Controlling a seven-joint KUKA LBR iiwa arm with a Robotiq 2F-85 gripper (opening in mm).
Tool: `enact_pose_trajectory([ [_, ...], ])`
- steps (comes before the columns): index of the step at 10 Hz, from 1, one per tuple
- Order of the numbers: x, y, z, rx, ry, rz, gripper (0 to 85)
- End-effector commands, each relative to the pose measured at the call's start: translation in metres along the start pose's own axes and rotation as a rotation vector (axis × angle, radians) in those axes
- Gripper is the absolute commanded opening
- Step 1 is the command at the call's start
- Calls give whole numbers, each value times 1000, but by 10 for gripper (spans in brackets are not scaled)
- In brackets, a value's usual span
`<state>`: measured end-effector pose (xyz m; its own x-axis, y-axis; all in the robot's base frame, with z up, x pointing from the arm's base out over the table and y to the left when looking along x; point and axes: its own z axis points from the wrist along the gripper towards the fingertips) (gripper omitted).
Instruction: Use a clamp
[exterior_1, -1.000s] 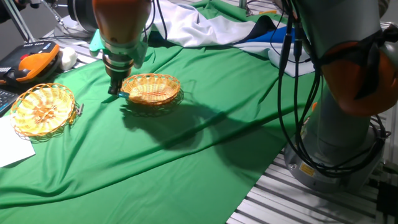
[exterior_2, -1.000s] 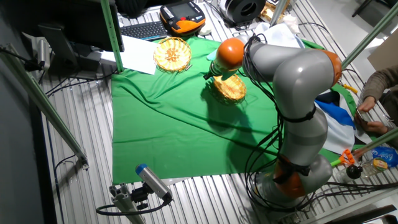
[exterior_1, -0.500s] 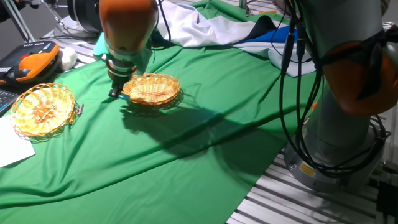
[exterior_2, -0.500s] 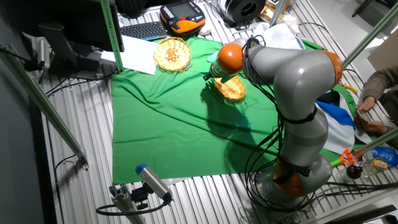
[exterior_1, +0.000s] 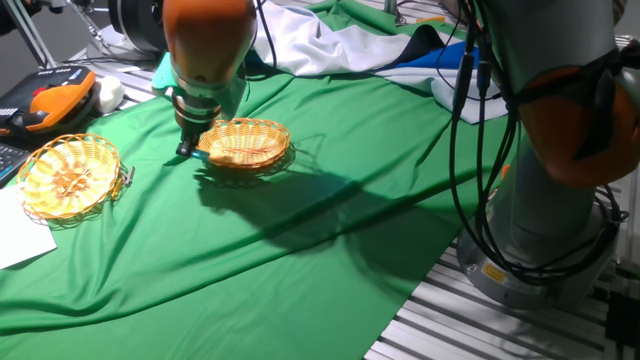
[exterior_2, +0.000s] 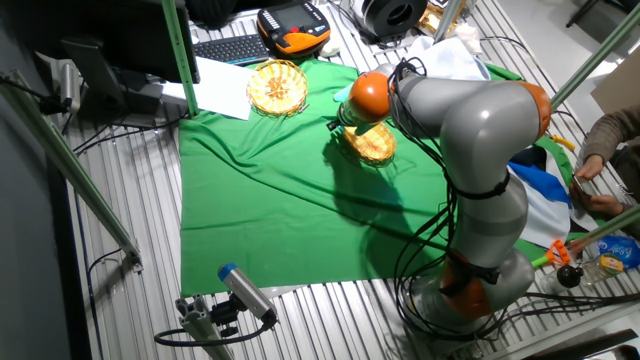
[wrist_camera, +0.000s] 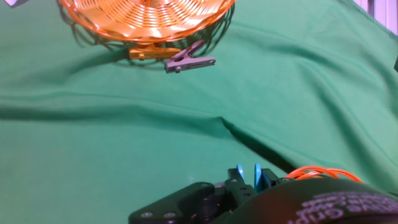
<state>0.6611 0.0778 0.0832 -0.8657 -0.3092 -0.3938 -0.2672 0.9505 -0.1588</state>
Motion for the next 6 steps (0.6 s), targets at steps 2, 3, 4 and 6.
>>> enact_pose_trajectory([
  [2, -1, -4, -1, 0, -4, -6, 0],
  [3, -1, -5, -1, 2, -11, -6, 0],
  [4, -1, -6, -1, 6, -15, -9, 0],
  [6, 0, -6, 0, 7, -21, -8, 0],
])
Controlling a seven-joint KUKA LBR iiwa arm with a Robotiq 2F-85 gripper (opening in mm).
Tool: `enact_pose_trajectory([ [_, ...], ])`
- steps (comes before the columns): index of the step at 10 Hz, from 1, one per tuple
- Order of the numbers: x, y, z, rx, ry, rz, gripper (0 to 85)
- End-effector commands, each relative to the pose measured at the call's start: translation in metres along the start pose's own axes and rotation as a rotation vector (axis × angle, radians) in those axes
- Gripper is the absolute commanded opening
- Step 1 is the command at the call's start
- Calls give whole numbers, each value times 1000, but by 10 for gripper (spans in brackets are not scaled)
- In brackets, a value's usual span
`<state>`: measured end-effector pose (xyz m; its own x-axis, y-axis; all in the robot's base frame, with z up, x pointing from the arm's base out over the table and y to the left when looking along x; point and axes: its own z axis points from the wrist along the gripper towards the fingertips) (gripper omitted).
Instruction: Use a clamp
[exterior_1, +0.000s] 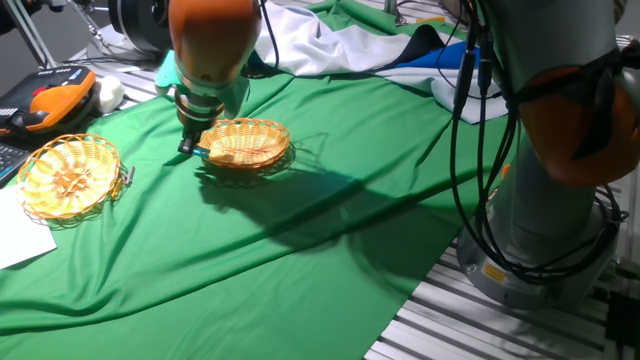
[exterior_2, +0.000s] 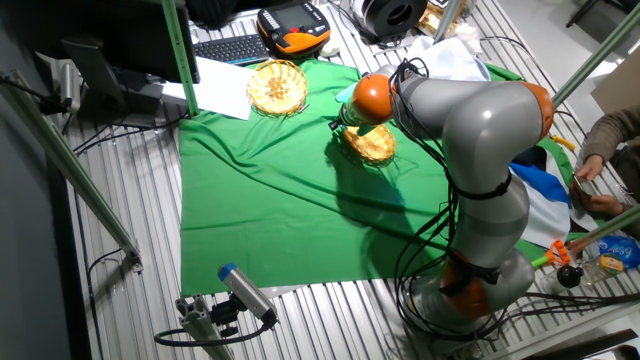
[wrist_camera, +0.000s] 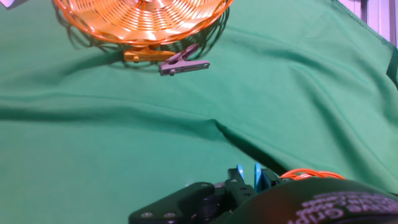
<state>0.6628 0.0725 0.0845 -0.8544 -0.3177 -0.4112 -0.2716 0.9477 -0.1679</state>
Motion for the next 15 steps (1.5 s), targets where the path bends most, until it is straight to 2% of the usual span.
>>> enact_pose_trajectory([
  [1, 0, 0, 0, -1, -1, 1, 0],
  [7, -2, 4, -1, -1, -1, 1, 0],
  [9, 1, 3, 1, -6, -13, -4, 0],
  [13, 1, 9, 1, -4, -16, 6, 0],
  [15, 4, 7, 3, -6, -21, 0, 0],
])
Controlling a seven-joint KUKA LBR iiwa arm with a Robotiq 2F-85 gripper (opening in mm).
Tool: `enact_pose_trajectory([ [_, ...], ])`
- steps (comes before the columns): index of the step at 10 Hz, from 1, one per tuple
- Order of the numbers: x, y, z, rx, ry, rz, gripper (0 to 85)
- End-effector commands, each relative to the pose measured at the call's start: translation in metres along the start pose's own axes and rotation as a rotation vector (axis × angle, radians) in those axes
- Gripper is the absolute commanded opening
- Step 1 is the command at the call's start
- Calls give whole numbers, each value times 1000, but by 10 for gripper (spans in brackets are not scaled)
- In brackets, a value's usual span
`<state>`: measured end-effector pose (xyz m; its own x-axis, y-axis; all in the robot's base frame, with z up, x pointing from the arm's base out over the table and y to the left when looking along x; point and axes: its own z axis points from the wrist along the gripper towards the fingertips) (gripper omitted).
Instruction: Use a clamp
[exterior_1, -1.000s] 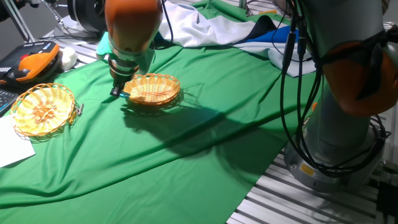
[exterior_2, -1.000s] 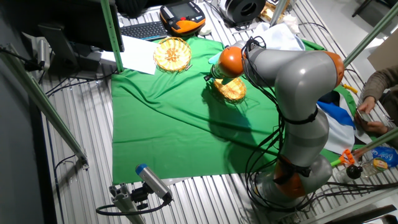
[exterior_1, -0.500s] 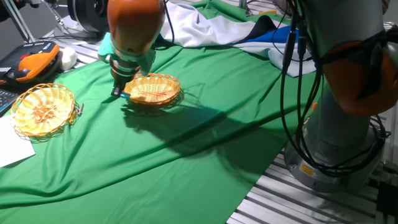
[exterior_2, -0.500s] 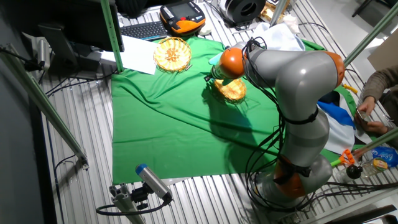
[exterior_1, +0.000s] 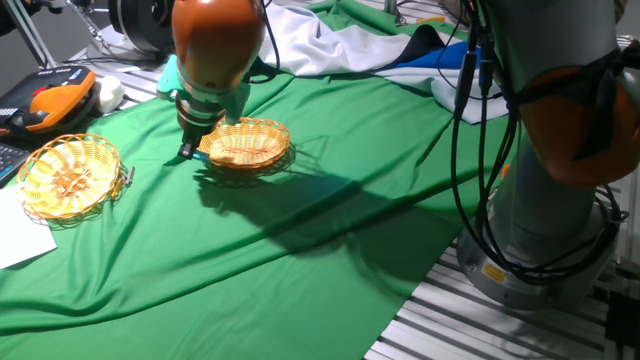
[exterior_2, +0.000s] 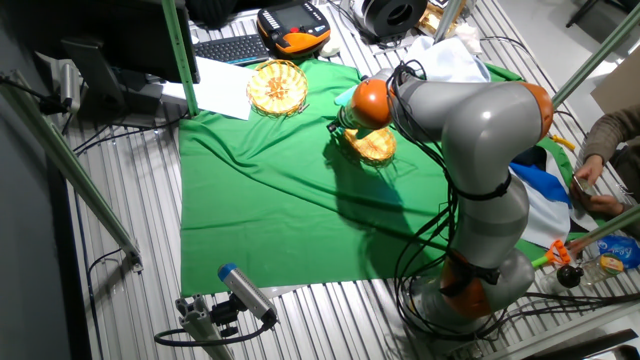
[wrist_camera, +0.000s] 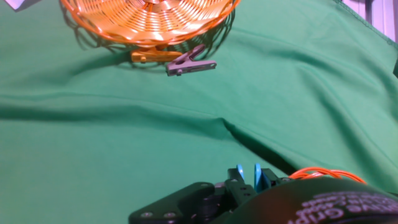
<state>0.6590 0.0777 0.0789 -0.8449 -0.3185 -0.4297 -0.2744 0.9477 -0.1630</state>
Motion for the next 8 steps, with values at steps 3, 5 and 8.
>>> enact_pose_trajectory([
  [3, 0, -2, 0, 0, -2, -6, 0],
  [5, 3, -5, 0, -3, -5, -13, 0],
  [8, 3, -4, 0, -6, -6, -16, 0],
])
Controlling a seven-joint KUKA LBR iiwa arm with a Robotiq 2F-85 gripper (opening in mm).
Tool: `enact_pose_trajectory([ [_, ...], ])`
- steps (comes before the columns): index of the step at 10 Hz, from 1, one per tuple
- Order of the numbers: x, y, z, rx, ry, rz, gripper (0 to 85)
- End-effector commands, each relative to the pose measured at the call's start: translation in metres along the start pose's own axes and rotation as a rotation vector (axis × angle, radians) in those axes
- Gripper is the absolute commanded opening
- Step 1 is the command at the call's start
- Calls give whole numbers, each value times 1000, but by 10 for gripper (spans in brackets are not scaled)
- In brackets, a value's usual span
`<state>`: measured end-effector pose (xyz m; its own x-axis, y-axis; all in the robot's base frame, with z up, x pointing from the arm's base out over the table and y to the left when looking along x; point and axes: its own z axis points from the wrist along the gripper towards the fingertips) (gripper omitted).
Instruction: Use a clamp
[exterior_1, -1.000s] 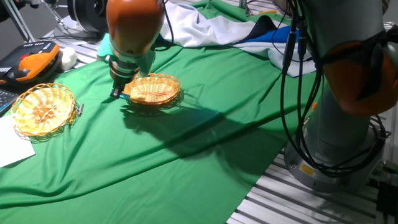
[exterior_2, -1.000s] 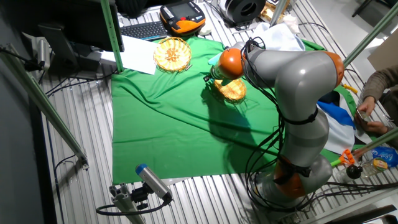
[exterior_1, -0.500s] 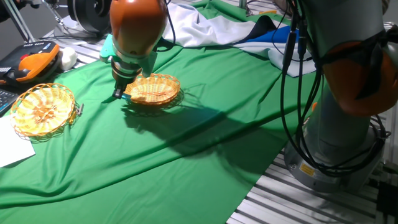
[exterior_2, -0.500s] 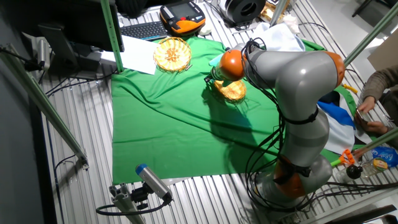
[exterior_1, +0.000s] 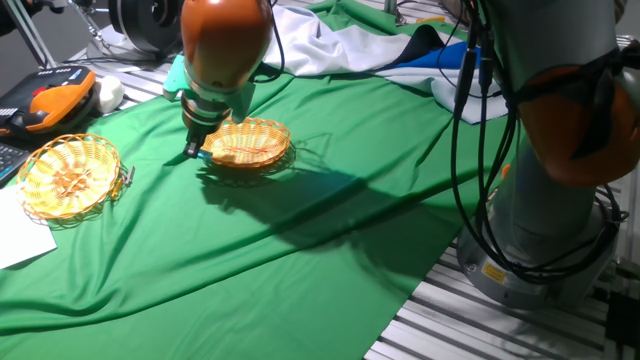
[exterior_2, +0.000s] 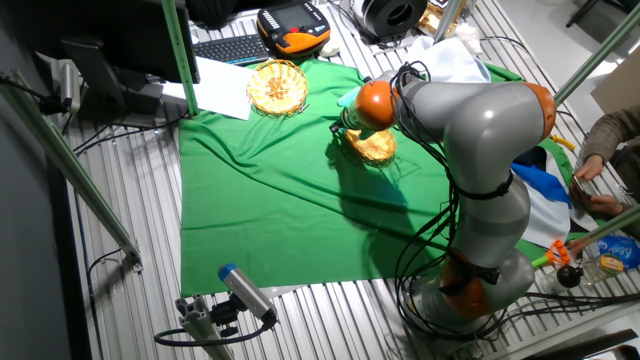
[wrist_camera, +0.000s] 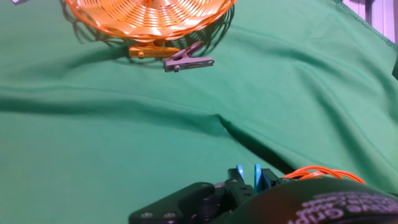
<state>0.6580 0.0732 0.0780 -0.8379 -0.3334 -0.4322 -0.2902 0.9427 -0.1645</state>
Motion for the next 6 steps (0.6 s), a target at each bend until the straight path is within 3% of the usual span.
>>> enact_pose_trajectory([
  [1, 0, 0, 0, -2, 1, -1, 0],
  [6, -1, 0, -1, 4, 0, -4, 0],
])
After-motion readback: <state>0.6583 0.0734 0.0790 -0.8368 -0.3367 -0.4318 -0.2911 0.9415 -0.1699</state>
